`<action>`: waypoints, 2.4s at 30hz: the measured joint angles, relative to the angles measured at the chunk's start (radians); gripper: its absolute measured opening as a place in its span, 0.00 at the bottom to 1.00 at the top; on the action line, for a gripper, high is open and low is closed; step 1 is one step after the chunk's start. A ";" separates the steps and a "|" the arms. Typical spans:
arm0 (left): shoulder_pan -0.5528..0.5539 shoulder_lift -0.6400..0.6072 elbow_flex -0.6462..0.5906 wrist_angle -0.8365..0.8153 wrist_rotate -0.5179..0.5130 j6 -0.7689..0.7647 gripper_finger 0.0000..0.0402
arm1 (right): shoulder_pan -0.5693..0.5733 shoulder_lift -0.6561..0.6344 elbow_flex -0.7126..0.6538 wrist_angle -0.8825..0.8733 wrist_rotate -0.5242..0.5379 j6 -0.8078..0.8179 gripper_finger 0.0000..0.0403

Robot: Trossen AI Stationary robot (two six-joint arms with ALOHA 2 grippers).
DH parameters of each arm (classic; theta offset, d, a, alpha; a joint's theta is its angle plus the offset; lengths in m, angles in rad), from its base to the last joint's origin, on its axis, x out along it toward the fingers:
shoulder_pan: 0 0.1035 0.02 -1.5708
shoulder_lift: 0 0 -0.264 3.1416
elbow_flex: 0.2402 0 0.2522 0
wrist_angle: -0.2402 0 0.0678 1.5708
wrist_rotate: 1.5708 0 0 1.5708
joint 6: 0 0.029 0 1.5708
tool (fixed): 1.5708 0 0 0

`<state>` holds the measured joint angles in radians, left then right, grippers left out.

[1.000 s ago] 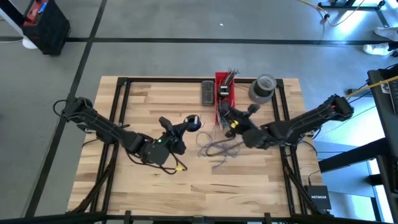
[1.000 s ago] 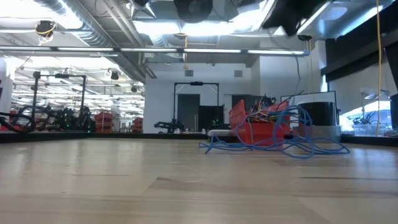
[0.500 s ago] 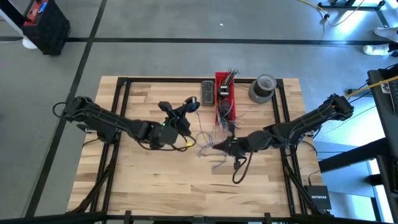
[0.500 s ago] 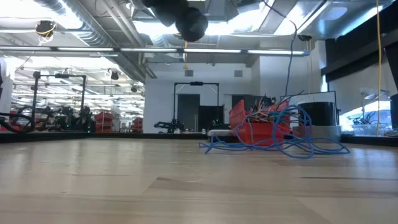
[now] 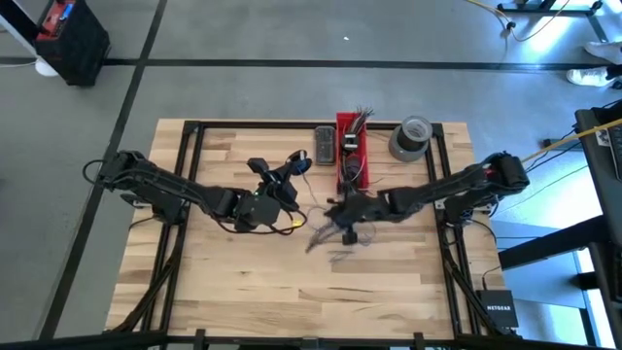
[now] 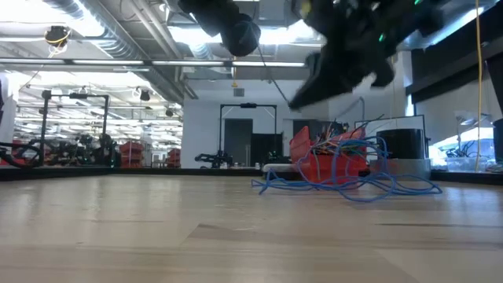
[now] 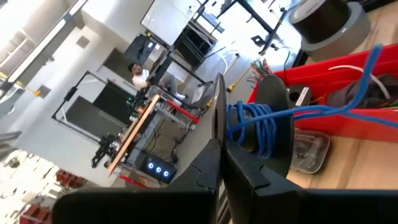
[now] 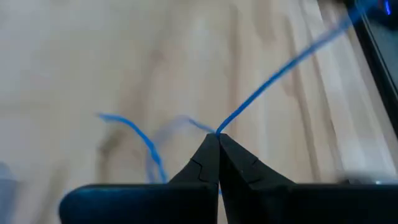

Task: Coil cords
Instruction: Uncoil the blue wire from the black spool

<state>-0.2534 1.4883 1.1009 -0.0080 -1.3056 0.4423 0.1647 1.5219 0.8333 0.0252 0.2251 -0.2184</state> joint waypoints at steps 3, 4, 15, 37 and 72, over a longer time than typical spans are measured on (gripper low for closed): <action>-0.017 0.000 0.000 0.001 0.002 0.011 0.01 | -0.055 0.011 0.000 -0.068 0.010 0.050 0.01; -0.023 0.001 0.000 0.002 0.005 0.011 0.01 | -0.071 0.011 0.000 -0.085 0.010 0.070 0.01; -0.061 0.001 0.007 0.048 -0.002 0.063 0.01 | -0.118 -0.009 0.001 -0.156 -0.034 0.293 0.10; -0.076 0.000 0.008 0.054 0.000 0.089 0.01 | -0.033 -0.084 0.077 0.083 -0.023 0.153 0.47; -0.048 0.000 0.008 0.047 0.042 0.032 0.01 | 0.140 0.005 0.156 0.219 0.178 -0.139 0.02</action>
<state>-0.3010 1.4883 1.1088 0.0391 -1.2635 0.4739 0.3047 1.5269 0.9897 0.2437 0.4034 -0.3572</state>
